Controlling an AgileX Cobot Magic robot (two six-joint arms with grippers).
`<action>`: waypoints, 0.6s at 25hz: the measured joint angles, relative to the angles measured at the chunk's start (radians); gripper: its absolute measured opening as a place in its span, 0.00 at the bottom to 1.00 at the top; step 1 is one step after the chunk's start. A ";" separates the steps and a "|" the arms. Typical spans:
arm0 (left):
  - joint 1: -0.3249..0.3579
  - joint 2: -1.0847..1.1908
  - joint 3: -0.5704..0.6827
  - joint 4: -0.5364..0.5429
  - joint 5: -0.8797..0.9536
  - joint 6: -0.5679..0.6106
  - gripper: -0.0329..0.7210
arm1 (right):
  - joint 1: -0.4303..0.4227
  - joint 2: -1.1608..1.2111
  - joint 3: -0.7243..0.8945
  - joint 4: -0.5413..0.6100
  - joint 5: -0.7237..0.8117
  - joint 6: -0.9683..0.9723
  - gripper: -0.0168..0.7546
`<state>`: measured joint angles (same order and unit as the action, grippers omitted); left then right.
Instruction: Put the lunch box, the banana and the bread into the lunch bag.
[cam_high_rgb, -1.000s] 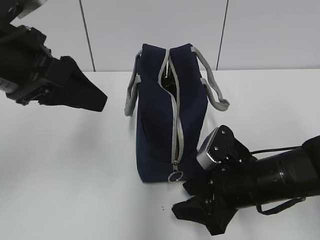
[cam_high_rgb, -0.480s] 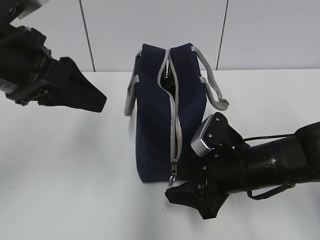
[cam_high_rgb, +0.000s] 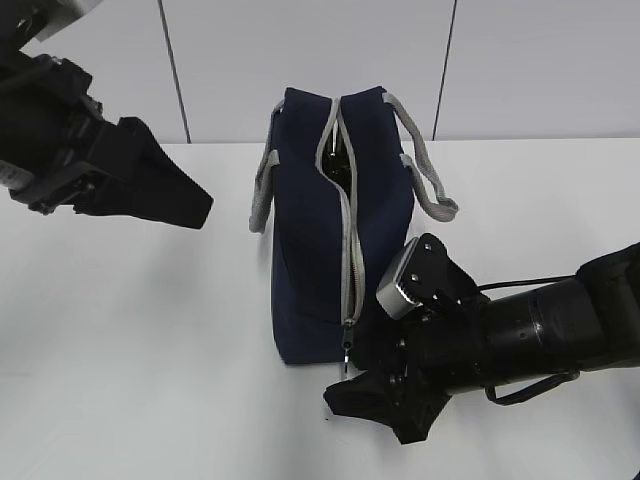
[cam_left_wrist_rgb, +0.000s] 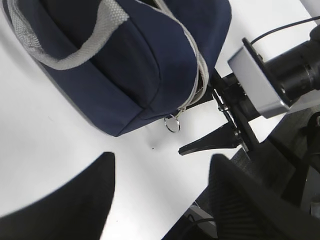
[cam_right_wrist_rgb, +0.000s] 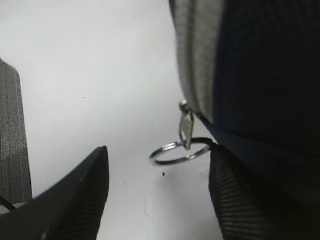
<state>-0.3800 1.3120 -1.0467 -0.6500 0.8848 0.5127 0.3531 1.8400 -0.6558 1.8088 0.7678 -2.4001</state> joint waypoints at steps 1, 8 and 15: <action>0.000 0.000 0.000 0.000 0.000 0.000 0.60 | 0.000 0.000 0.000 0.000 0.000 0.000 0.63; 0.000 0.000 0.000 0.000 0.001 0.000 0.60 | 0.000 0.000 0.000 0.000 0.002 0.000 0.63; 0.000 0.000 0.000 0.000 0.003 0.000 0.59 | 0.000 0.000 0.000 0.002 -0.006 0.000 0.42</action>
<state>-0.3800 1.3120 -1.0467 -0.6497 0.8879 0.5127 0.3531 1.8400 -0.6558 1.8106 0.7619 -2.4001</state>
